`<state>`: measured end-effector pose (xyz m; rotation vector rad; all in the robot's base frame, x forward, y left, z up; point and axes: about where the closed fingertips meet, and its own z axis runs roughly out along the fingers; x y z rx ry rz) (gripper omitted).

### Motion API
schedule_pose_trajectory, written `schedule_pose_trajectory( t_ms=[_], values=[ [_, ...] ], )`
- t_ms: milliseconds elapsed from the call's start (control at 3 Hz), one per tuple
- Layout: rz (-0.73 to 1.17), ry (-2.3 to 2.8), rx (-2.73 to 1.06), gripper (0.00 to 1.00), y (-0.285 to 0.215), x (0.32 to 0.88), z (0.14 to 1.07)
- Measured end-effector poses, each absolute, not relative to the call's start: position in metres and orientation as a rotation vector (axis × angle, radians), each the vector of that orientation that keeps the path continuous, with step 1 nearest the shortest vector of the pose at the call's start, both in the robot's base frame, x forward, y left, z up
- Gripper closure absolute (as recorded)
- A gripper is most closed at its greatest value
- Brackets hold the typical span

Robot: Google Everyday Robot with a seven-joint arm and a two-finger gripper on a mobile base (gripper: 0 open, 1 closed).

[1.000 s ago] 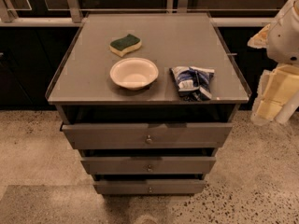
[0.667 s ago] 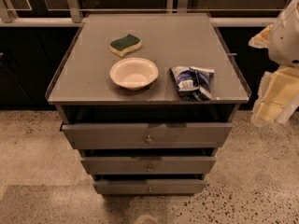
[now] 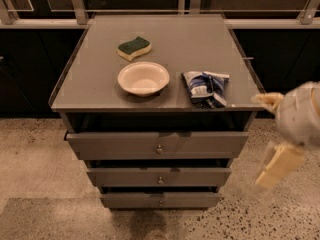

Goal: Open bottom drawer

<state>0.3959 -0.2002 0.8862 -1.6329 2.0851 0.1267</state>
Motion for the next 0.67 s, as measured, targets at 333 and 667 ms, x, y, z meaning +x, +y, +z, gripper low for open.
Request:
schedule_pose_trajectory(
  t_ms=[333,667],
  values=[
    [0.341,2.016,-1.531,0.0,-0.161,0.376,0.813],
    [0.563,2.084,-1.377,0.0,-0.145,0.355,0.696]
  ],
)
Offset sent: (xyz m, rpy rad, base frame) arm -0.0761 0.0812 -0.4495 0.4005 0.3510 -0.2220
